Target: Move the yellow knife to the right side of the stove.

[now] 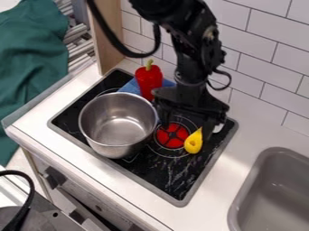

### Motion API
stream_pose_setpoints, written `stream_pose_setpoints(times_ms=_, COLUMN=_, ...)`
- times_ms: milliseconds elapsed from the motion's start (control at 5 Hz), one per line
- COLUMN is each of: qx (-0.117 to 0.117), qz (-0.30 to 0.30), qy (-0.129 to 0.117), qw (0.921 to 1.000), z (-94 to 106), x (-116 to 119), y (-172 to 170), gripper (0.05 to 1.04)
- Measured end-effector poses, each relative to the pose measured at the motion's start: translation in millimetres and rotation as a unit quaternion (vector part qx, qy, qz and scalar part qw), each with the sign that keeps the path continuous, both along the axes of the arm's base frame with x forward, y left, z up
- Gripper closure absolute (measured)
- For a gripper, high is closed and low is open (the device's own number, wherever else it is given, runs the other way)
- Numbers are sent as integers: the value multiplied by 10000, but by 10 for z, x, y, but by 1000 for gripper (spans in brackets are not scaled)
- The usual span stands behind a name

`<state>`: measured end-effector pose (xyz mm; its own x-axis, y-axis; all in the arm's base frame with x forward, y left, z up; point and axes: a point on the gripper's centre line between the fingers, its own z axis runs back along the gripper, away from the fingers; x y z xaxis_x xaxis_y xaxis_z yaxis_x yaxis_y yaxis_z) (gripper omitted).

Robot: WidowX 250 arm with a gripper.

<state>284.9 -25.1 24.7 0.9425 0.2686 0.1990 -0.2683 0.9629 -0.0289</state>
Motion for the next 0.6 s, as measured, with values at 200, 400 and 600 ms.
stream_pose_setpoints(times_ms=200, qx=-119, qz=-77, qy=-93, qw=9999, z=74, x=-34, y=-31, gripper=83)
stream_pose_setpoints(times_ms=400, qx=-227, qz=-188, qy=-71, qw=9995, z=73, x=-34, y=8, gripper=83)
stream_pose_setpoints(times_ms=600, qx=-258, qz=-228, qy=-42, qw=9994, z=60, x=-49, y=69, gripper=83)
